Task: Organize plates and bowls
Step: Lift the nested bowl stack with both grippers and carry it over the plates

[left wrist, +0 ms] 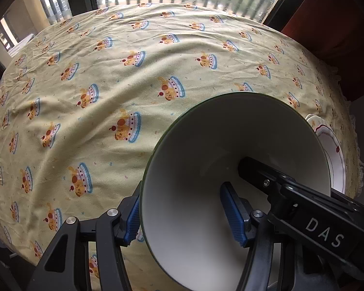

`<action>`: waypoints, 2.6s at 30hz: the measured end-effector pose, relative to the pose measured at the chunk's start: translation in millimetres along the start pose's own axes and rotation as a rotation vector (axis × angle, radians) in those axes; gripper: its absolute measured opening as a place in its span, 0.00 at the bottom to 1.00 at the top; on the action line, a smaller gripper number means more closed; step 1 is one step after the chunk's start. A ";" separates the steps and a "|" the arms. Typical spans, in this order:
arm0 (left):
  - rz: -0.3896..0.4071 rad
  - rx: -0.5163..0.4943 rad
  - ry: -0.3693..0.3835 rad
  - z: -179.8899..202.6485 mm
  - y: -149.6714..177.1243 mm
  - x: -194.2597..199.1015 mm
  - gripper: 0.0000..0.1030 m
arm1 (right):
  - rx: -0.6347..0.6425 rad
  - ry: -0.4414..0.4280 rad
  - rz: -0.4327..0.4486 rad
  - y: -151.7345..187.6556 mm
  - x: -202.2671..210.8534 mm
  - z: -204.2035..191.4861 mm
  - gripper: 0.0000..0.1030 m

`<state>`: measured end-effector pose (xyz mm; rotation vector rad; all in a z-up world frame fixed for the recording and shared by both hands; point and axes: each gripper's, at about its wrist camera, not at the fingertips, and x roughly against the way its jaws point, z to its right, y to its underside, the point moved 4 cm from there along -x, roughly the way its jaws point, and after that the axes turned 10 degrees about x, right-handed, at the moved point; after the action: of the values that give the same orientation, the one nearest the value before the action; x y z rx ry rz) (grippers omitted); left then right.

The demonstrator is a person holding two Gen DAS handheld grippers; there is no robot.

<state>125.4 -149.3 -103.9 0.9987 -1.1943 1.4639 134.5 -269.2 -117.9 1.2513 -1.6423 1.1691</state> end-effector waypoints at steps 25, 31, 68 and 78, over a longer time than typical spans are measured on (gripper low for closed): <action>-0.047 -0.065 0.145 -22.6 4.4 11.5 0.49 | -0.077 0.128 0.007 12.8 6.9 -34.2 0.48; -0.024 -0.102 0.154 -21.8 6.6 33.8 0.49 | -0.095 0.145 0.038 18.6 26.0 -43.2 0.48; 0.136 0.060 0.129 102.7 25.6 69.3 0.49 | 0.110 0.075 0.088 -2.3 109.8 53.1 0.48; 0.131 0.076 0.131 143.5 38.1 55.6 0.49 | 0.121 0.078 0.074 0.1 117.8 97.0 0.48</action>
<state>79.9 -282.6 -31.3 0.8742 -1.1337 1.6620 102.7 -395.2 -37.9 1.2123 -1.5921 1.3632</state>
